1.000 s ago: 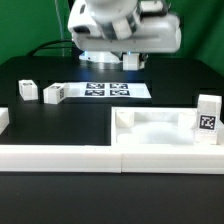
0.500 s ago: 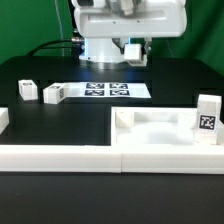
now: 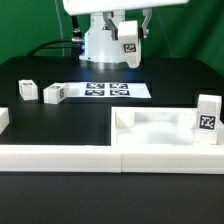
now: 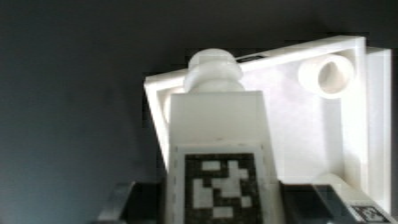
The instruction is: Assemble square table
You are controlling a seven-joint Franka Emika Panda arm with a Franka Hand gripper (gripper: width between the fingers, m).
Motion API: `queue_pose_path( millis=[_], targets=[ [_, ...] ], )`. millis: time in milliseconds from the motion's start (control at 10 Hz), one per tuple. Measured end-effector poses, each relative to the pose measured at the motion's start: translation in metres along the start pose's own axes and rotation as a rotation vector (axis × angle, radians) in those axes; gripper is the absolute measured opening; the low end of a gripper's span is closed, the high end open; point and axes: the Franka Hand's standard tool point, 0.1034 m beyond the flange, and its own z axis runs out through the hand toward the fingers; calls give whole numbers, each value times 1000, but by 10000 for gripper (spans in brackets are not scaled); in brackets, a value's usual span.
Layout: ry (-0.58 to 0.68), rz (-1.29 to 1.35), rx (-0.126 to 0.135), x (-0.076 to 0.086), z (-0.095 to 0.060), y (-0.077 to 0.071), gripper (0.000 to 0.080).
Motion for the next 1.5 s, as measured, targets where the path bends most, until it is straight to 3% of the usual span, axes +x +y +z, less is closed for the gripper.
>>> queue_pose_path(
  millis=[300, 400, 600, 900, 1300, 1400, 1500],
  targets=[
    [189, -14, -21, 9, 1, 2, 287],
    [236, -28, -25, 25, -5, 5, 287],
    [333, -10, -10, 73, -20, 6, 287],
    [462, -20, -51, 107, -1, -7, 287],
    [447, -21, -54, 104, 3, -6, 287],
    [474, -27, -61, 105, 3, -5, 287],
    [537, -43, -85, 105, 13, -3, 287]
  ],
)
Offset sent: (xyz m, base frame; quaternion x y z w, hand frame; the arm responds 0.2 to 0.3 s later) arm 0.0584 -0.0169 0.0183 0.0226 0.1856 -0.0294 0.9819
